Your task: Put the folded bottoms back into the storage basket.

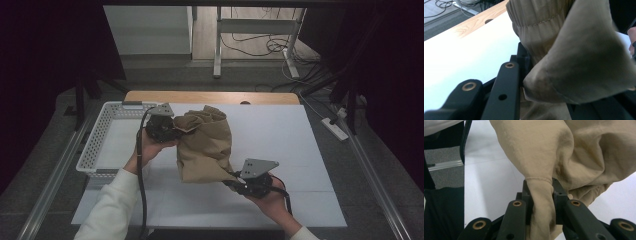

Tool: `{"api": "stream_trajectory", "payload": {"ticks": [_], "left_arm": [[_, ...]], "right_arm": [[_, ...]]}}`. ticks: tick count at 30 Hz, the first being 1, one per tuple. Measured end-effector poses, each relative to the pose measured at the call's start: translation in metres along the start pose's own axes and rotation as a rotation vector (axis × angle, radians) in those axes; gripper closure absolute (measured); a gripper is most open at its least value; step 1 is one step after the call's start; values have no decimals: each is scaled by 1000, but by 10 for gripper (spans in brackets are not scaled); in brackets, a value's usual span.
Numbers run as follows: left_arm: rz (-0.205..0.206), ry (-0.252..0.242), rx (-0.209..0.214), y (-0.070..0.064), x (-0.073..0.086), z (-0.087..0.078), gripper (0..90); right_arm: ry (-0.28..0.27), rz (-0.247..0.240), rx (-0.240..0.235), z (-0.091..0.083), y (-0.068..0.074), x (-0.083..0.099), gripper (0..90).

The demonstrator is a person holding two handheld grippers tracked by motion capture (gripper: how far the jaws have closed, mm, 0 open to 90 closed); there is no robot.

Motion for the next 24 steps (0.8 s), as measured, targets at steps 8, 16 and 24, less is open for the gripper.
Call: {"api": "stream_trajectory", "payload": {"ticks": [8, 16, 24], "left_arm": [[-6, -8, -12, 6, -1, -8, 737], [-15, -36, -26, 13, -4, -22, 737], [-21, -59, -37, 19, -6, -38, 737]], "right_arm": [[-8, -5, -5, 5, -2, -9, 776], [-24, -16, -7, 13, -3, -21, 776], [-43, -25, -18, 19, -4, -35, 776]]}}
Point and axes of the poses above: each handheld gripper's, and its own axes: z roughly forward along the jaws, x roughly out of its underside, y roughly to its left, the point moved 10 cm from there along z, roughly forward along the jaws, and after that the axes turned 2 degrees about -z, right-handed, at the moved point
